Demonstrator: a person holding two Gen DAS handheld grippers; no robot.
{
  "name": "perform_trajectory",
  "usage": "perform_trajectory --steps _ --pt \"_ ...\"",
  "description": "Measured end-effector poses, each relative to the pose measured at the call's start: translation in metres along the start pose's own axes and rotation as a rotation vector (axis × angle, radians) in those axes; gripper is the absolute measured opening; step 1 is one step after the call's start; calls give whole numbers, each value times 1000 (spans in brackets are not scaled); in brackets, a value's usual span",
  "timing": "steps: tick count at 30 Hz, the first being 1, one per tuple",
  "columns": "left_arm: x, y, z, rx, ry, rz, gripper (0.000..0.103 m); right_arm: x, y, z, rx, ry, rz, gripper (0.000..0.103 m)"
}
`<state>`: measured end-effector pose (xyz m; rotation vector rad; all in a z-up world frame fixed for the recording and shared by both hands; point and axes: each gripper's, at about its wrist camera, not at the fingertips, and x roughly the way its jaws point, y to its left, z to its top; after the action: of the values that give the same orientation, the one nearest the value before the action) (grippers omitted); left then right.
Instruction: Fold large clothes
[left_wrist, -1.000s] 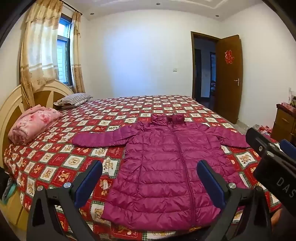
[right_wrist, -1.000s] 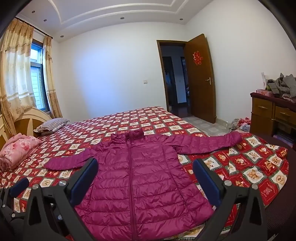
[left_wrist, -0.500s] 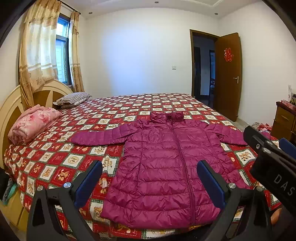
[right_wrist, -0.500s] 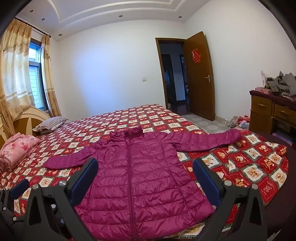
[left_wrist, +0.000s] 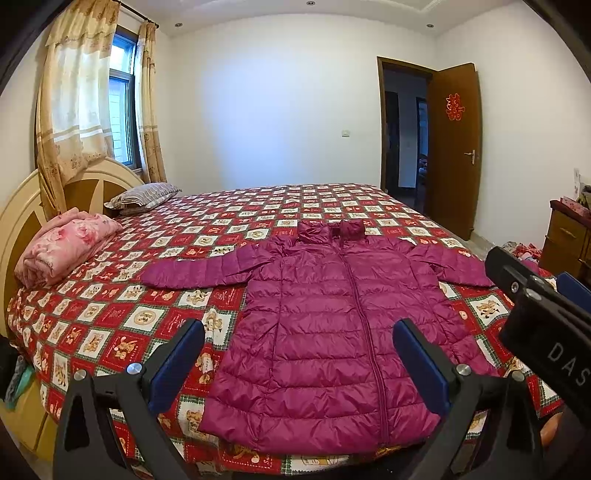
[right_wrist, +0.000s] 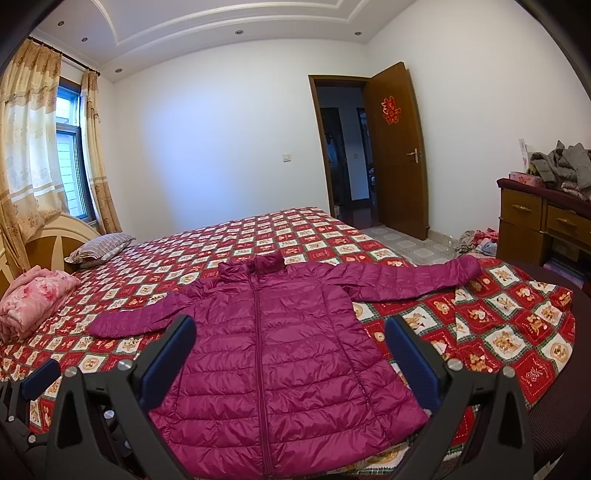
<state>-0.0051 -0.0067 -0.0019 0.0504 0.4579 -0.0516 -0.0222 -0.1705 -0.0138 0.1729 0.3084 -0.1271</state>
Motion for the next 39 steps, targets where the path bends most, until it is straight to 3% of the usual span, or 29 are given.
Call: perform_trajectory --steps 39 --pt "1 1 0 1 7 -5 102 1 -2 -3 9 7 1 103"
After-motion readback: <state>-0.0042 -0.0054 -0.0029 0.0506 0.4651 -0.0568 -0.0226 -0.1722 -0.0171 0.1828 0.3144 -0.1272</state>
